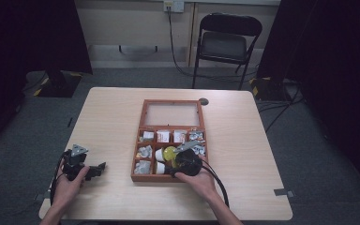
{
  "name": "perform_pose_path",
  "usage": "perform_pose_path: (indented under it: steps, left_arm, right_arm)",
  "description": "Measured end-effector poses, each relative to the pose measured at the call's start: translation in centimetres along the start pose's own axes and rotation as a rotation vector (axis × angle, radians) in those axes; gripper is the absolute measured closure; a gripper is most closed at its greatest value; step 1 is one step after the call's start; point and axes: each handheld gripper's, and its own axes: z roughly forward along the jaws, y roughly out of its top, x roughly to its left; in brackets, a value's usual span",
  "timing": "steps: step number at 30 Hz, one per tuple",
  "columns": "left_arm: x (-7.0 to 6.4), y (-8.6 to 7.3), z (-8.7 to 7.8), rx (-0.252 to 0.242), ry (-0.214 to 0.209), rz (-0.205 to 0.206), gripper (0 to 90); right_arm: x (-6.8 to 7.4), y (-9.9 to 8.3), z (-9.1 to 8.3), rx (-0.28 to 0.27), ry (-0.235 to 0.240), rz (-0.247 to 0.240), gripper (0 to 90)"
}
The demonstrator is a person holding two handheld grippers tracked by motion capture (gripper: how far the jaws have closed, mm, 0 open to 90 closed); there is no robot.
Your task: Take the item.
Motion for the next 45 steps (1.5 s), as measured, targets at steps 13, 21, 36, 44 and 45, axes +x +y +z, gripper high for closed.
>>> perform_pose_path:
  steps: [13, 21, 36, 44, 45]
  left_arm:
    - [0.0, 0.0, 0.0, 0.0, -0.001, -0.001, 0.0]
    - [0.0, 0.0, 0.0, 0.0, 0.0, 0.0, 0.0]
    - [0.0, 0.0, 0.0, 0.0, -0.001, 0.001, 0.0]
    - [0.0, 0.0, 0.0, 0.0, 0.0, 0.0, 0.0]
    - [0.0, 0.0, 0.0, 0.0, 0.0, -0.001, 0.0]
  right_arm:
    - [0.6, 0.1, 0.3, 0.017, -0.066, -0.022, 47.8]
    - [0.1, 0.0, -0.1, -0.013, -0.041, 0.0, 53.7]
    - [-0.4, -0.2, -1.7, -0.083, -0.012, 0.001, 61.6]
    - [-0.6, -0.2, -2.3, -0.118, 0.009, 0.012, 63.3]
    - [-0.6, -0.2, -2.3, -0.122, 0.011, 0.009, 63.5]
